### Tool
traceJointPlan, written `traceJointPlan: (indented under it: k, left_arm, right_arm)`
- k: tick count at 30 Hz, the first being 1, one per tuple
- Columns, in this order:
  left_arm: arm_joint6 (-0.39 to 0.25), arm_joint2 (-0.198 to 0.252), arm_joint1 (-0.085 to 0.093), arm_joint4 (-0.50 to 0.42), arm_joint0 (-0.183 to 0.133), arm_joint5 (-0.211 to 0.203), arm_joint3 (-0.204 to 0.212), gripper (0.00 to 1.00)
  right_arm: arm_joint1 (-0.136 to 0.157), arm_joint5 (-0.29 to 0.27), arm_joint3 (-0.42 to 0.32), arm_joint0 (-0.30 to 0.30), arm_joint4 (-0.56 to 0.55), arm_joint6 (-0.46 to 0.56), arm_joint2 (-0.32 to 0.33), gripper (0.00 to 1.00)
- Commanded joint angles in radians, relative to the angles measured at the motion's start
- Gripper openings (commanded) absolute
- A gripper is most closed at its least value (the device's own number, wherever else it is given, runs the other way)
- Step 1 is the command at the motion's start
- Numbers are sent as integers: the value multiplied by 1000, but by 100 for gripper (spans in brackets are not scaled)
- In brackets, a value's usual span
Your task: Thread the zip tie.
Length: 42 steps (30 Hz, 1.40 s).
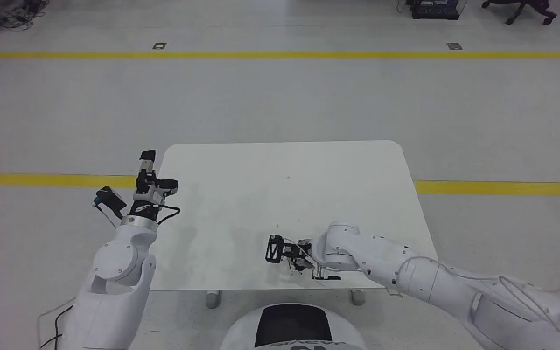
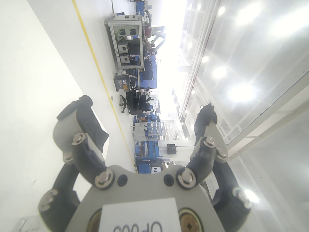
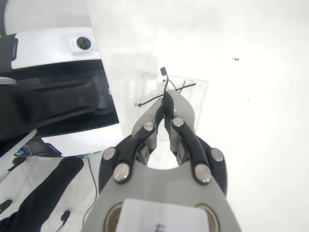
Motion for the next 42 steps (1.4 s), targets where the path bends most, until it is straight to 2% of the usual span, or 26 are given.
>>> traceJointPlan:
  k: [1, 9, 19, 22, 28, 36, 42]
  left_arm:
    - [0, 0, 0, 0, 0, 0, 0, 100]
    - [0, 0, 0, 0, 0, 0, 0, 100]
    - [0, 0, 0, 0, 0, 0, 0, 100]
    - [0, 0, 0, 0, 0, 0, 0, 100]
    - [0, 0, 0, 0, 0, 0, 0, 100]
    - [0, 0, 0, 0, 0, 0, 0, 100]
    - [0, 0, 0, 0, 0, 0, 0, 100]
  right_arm:
    - [26, 0, -19, -2, 9, -37, 0, 0]
    - [127, 0, -87, -17, 102, -239, 6, 0]
    - [127, 0, -87, -17, 102, -239, 6, 0]
    - [128, 0, -82, -37, 126, -288, 22, 0]
    - [158, 0, -97, -75, 250, -420, 49, 0]
    - [217, 0, -120, -101, 477, -496, 65, 0]
    - [217, 0, -120, -101, 477, -496, 65, 0]
